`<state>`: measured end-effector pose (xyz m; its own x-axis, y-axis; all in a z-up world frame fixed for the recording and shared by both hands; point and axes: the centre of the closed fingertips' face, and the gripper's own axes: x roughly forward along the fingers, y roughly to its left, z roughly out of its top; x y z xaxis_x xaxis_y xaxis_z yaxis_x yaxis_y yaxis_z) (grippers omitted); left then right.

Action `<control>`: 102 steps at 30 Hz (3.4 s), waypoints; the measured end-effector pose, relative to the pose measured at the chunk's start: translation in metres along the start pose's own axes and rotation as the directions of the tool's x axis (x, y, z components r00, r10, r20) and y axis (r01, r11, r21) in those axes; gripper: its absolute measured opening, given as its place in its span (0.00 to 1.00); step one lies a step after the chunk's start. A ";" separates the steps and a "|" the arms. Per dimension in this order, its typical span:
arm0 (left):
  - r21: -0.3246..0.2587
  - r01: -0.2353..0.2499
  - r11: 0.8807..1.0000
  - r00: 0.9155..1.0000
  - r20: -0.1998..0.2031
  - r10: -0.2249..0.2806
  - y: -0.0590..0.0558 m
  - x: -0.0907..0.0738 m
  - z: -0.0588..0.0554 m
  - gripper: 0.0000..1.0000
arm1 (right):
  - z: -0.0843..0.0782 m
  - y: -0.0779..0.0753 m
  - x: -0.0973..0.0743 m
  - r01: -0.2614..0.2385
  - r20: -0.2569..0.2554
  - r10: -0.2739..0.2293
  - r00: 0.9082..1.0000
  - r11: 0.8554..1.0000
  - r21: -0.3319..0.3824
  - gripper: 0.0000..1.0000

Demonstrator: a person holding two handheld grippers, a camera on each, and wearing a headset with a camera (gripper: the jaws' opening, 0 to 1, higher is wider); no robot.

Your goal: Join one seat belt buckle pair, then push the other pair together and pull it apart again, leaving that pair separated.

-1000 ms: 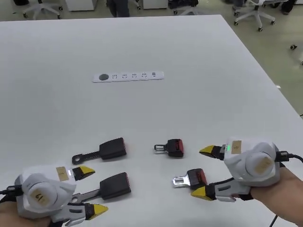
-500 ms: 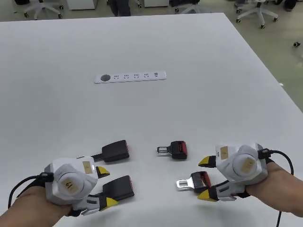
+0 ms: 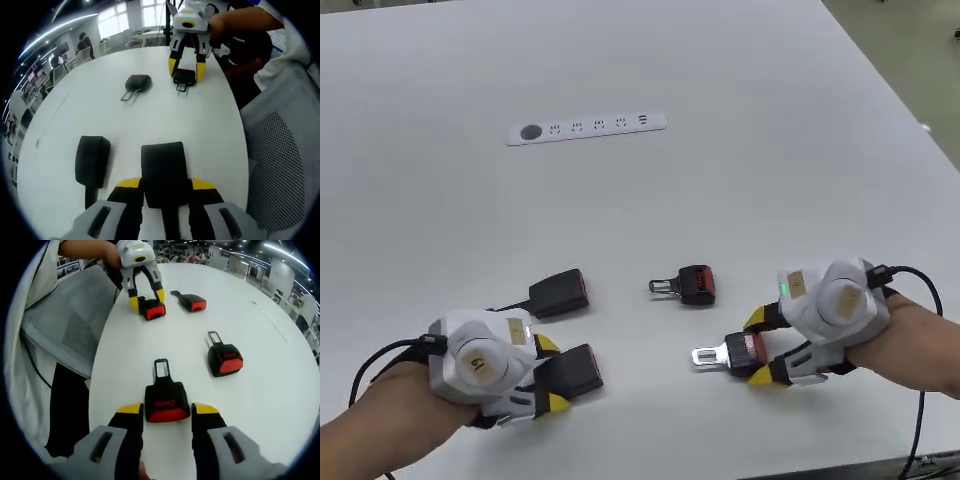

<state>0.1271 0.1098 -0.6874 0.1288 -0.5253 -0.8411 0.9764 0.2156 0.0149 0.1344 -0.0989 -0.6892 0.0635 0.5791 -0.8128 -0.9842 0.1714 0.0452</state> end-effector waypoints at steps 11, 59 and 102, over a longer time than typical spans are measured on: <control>0.097 0.054 0.994 0.998 -0.041 -0.050 0.001 0.004 -0.001 0.34 | 0.002 0.000 0.007 -0.010 0.004 0.010 1.000 1.000 -0.028 0.34; 0.128 0.070 0.989 0.997 -0.049 -0.064 -0.002 0.004 0.001 0.34 | 0.106 0.028 0.075 0.021 0.072 -0.016 0.997 0.997 -0.068 0.33; 0.151 0.113 0.982 0.993 -0.029 -0.110 0.005 0.003 0.001 0.32 | 0.115 0.028 0.090 0.006 0.062 -0.004 0.998 0.999 -0.032 0.30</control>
<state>0.1326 0.1082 -0.6888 0.0152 -0.5216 -0.8530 0.9996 0.0280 0.0007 0.1316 0.0497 -0.6945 0.0777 0.6264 -0.7756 -0.9886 0.1492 0.0215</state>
